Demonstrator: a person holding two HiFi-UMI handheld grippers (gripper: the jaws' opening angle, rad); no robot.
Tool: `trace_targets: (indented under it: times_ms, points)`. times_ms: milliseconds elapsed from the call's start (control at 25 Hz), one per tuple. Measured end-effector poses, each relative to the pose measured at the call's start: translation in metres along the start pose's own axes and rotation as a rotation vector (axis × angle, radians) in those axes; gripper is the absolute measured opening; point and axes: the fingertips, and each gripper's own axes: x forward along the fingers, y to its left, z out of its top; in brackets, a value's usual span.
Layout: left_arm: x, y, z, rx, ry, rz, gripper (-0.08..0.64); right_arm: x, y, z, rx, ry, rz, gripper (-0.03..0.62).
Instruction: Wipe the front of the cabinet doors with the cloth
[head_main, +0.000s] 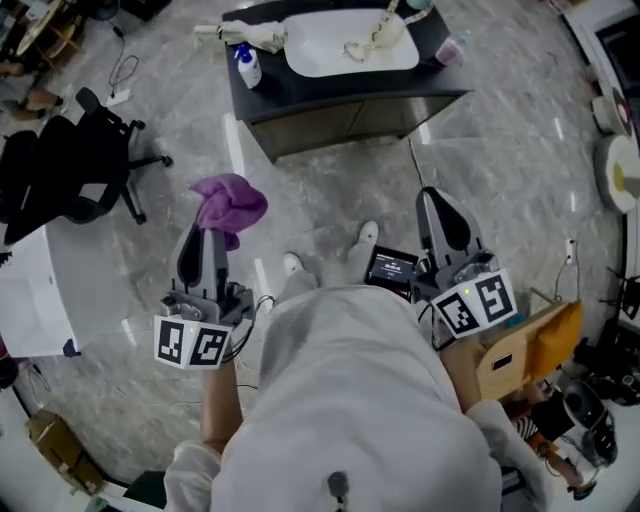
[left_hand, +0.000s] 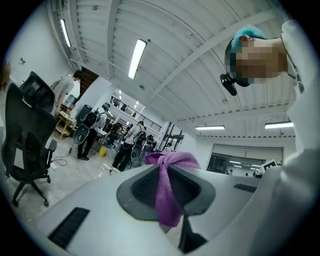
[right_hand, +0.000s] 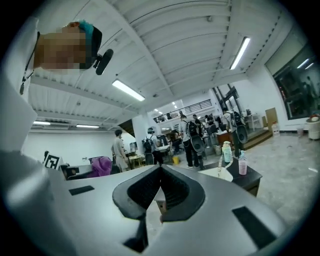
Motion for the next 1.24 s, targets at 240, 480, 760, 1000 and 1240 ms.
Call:
trace_targets:
  times_ms: [240, 480, 760, 1000, 1240]
  points:
    - [-0.025, 0.025, -0.006, 0.007, 0.025, -0.064, 0.054, -0.029, 0.039, -0.026, 0.0, 0.013, -0.066, 0.028]
    - [-0.042, -0.015, -0.013, -0.008, -0.007, -0.085, 0.054, -0.059, 0.042, -0.019, -0.01, -0.022, -0.055, 0.028]
    - [-0.075, -0.08, -0.056, 0.029, 0.095, -0.077, 0.054, -0.135, 0.019, -0.022, 0.024, -0.072, -0.046, 0.028]
    - [-0.083, -0.181, -0.087, 0.015, 0.078, -0.075, 0.054, -0.242, -0.041, -0.03, 0.058, -0.092, -0.099, 0.028]
    - [-0.111, -0.26, -0.131, -0.009, 0.105, -0.093, 0.054, -0.312, -0.074, -0.046, 0.06, -0.074, -0.097, 0.028]
